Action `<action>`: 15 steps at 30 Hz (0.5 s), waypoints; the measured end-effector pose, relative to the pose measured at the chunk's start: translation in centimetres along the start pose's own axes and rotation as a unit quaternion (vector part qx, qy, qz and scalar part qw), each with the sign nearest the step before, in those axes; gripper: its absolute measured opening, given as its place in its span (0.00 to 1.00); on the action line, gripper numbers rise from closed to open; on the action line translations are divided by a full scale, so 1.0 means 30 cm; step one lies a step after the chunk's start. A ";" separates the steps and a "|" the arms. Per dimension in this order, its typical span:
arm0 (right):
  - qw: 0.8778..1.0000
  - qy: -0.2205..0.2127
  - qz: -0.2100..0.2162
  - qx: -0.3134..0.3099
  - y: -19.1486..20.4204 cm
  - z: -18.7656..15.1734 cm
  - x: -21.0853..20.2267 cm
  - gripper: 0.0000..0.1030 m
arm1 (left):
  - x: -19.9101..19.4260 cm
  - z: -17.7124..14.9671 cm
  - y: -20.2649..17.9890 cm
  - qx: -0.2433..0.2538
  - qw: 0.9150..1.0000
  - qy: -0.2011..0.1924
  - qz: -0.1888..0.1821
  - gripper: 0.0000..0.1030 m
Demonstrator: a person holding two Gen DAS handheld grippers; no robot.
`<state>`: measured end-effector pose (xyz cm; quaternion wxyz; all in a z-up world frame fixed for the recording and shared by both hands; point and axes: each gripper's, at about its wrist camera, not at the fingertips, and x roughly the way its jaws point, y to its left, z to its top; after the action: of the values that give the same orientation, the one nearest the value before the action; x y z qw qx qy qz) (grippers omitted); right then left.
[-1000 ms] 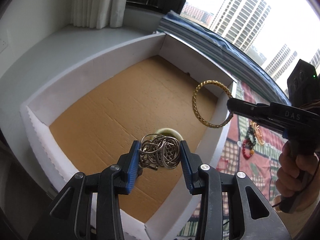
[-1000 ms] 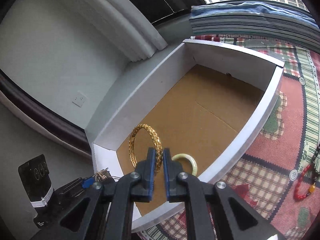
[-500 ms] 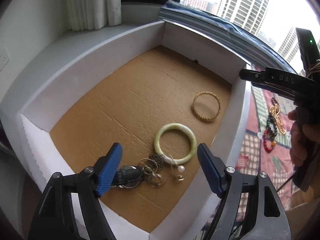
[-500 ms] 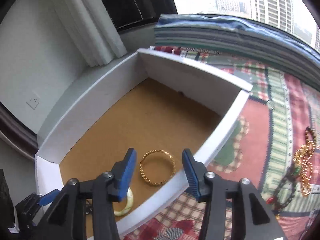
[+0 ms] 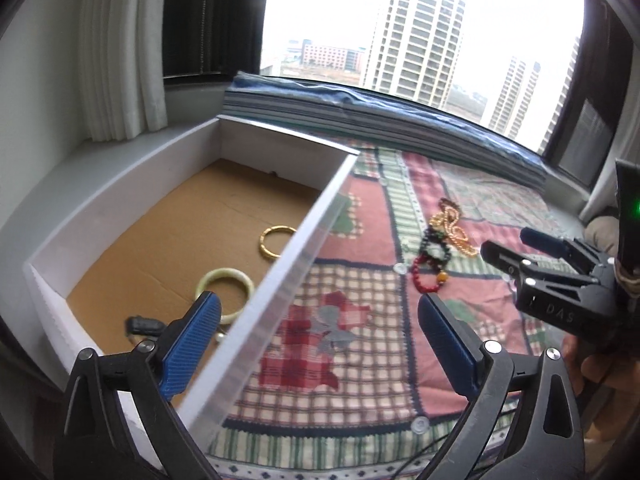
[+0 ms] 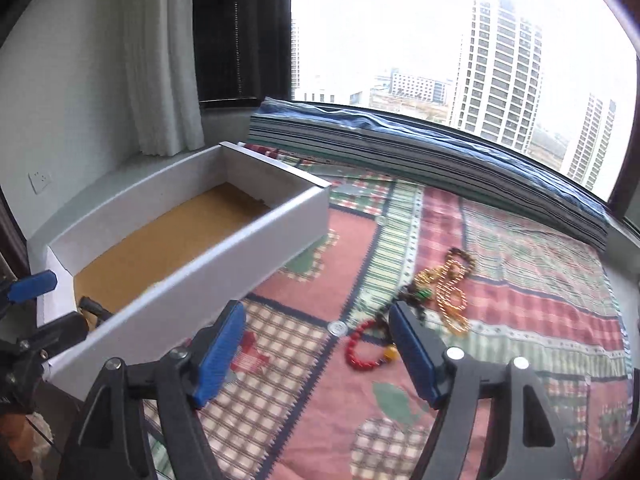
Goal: Organize jewelry
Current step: 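Lift both open tools out of the white box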
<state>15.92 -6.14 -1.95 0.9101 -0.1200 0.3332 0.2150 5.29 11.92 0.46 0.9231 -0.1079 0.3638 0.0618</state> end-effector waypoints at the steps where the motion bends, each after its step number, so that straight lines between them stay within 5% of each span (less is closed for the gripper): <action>1: 1.000 0.000 -0.015 0.005 -0.032 -0.039 -0.021 0.74 | 0.006 -0.015 -0.028 0.000 1.000 0.003 -0.008 0.97; 9: 0.995 0.033 -0.090 0.042 -0.240 -0.333 -0.163 0.79 | 0.052 -0.158 -0.234 0.042 0.997 0.046 -0.038 0.97; 15: 0.992 0.057 -0.079 0.081 -0.296 -0.494 -0.228 0.79 | 0.039 -0.222 -0.350 0.082 0.994 0.046 -0.060 0.97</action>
<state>7.19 -21.43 -7.90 0.9106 -0.0842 0.3901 0.1075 3.76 0.15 -3.46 0.9133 -0.0560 0.4024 -0.0288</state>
